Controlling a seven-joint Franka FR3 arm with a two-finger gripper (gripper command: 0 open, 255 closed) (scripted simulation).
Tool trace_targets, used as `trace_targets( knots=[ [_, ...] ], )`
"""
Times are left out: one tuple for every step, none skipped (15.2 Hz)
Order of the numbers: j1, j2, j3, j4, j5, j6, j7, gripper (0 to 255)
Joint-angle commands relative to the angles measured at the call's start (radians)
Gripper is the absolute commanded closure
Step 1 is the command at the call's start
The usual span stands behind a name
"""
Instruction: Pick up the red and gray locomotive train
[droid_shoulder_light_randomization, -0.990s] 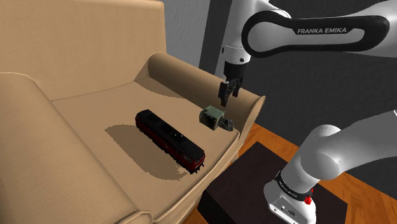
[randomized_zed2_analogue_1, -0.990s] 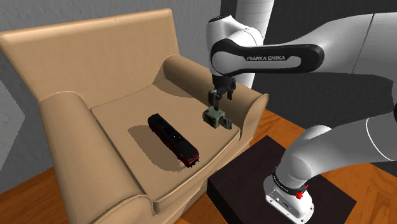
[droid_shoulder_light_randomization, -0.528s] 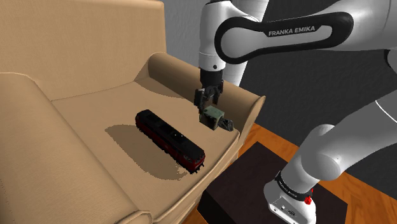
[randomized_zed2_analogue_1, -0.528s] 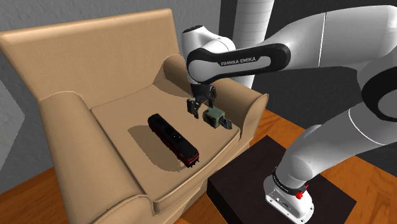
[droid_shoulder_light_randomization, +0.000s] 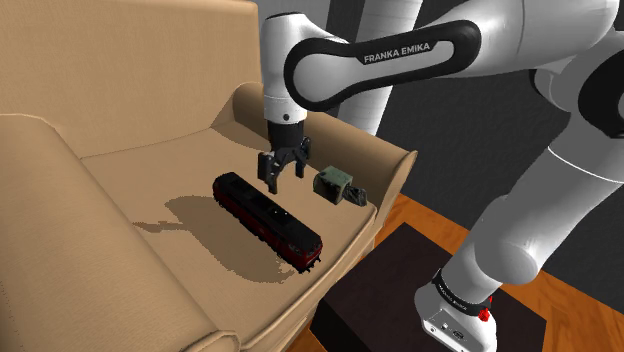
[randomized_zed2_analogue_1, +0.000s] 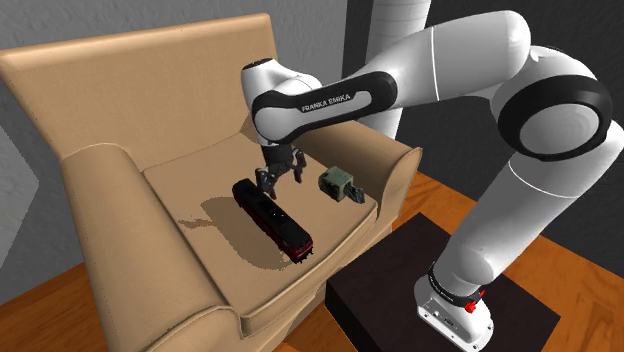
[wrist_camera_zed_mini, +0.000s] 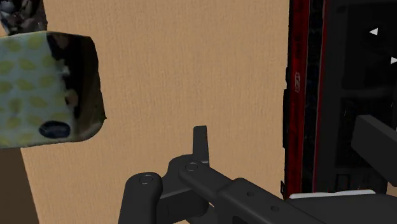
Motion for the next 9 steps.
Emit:
trace_targets(
  knots=[
    [0.016,0.077,0.02,0.065,-0.014,0.006,0.048,0],
    [0.025,0.116,0.027,0.098,-0.024,0.008,0.07,0],
    [0.035,0.155,0.034,0.133,-0.034,0.009,0.091,0],
    [0.047,0.194,0.039,0.169,-0.044,0.009,0.111,0],
    [0.058,0.229,0.042,0.203,-0.054,0.008,0.129,0],
    [0.059,0.233,0.041,0.193,-0.055,0.02,0.129,0],
    [0.059,0.237,0.041,0.184,-0.057,0.033,0.129,0],
    [0.06,0.241,0.04,0.175,-0.059,0.045,0.13,0],
    [0.06,0.245,0.04,0.167,-0.061,0.058,0.13,0]
  ],
)
